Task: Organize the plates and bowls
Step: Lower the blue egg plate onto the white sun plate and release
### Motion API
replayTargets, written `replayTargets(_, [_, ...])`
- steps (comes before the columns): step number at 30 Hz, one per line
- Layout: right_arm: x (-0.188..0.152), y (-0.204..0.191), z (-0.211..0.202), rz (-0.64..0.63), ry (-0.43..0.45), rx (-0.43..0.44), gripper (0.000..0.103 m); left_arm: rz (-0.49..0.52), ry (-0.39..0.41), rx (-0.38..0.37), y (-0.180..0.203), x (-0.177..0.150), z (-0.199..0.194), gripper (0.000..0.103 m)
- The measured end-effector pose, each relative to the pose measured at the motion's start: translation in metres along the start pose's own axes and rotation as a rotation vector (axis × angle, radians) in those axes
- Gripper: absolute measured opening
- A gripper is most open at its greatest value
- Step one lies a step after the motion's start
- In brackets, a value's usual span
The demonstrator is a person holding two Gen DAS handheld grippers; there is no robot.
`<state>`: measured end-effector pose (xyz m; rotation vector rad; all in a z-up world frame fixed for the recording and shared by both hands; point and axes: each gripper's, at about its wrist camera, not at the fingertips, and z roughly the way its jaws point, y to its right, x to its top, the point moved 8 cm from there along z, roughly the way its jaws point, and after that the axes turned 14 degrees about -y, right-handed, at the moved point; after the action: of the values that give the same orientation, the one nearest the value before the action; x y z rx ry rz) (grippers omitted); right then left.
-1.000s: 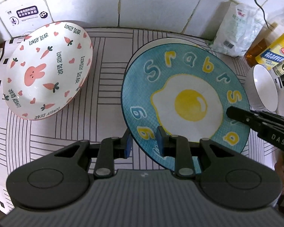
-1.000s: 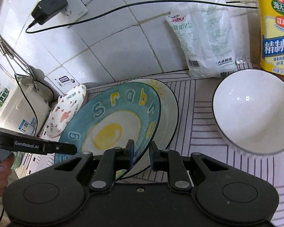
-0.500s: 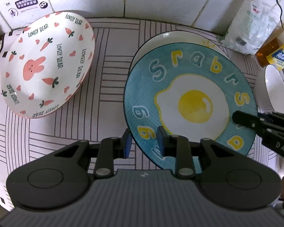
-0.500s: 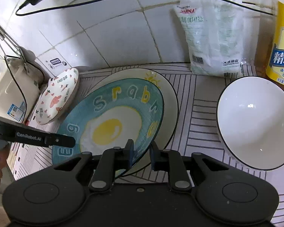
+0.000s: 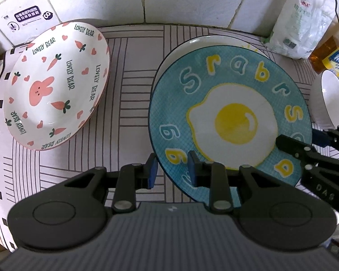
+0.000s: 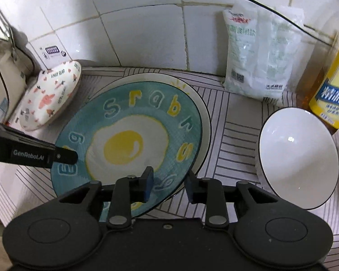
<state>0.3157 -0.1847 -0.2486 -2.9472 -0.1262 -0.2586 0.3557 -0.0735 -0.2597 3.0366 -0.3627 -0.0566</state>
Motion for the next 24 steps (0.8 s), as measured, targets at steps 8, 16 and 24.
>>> replayTargets(8, [0.000, -0.007, 0.002, 0.004, -0.007, -0.092, 0.042, 0.018, 0.044, 0.013, -0.004, 0.001, -0.003, 0.021])
replayTargets(16, [-0.006, -0.001, 0.011, 0.059, 0.026, -0.162, 0.040, 0.063, 0.076, -0.023, -0.002, -0.002, -0.011, 0.015])
replayTargets(24, [-0.021, -0.006, -0.005, 0.160, 0.078, -0.122, 0.039, 0.107, 0.118, -0.026, -0.008, -0.025, -0.038, 0.016])
